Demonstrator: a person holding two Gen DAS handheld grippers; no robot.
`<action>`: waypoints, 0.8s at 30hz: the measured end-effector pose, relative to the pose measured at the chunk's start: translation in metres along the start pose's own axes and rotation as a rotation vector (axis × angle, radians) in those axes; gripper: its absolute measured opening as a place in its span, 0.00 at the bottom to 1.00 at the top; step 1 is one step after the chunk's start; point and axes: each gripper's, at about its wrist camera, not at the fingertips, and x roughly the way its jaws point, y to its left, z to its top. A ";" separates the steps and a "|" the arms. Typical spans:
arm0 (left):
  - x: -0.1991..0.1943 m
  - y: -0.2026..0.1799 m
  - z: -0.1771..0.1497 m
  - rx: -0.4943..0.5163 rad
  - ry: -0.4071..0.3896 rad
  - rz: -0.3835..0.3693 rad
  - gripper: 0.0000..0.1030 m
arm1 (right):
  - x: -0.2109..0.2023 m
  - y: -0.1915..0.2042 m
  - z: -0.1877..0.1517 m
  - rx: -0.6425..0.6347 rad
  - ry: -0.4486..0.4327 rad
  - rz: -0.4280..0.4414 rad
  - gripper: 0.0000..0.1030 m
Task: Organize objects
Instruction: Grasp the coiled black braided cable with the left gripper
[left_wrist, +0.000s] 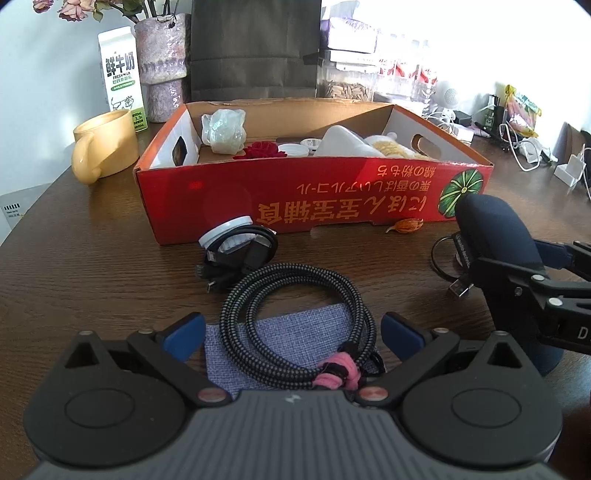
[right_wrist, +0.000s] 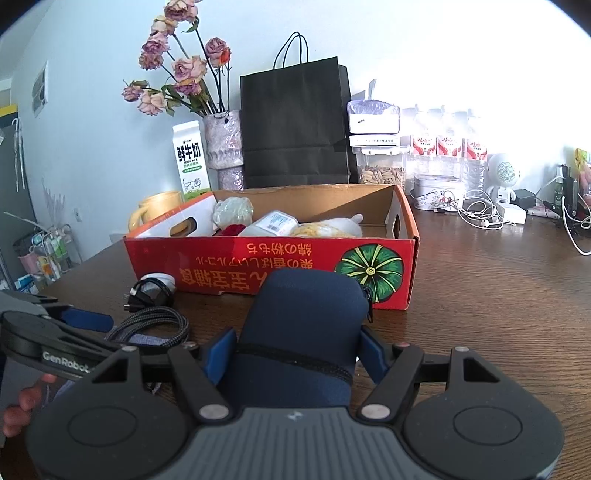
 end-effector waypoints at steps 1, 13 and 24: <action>0.002 0.000 0.000 0.000 0.002 0.004 1.00 | 0.000 0.000 0.000 0.001 -0.001 0.002 0.68; 0.003 0.000 -0.005 -0.037 -0.049 0.016 0.88 | -0.001 0.002 -0.002 -0.007 -0.003 0.010 0.68; -0.022 -0.001 -0.004 -0.031 -0.112 0.002 0.87 | -0.002 0.002 -0.002 0.001 -0.005 0.015 0.68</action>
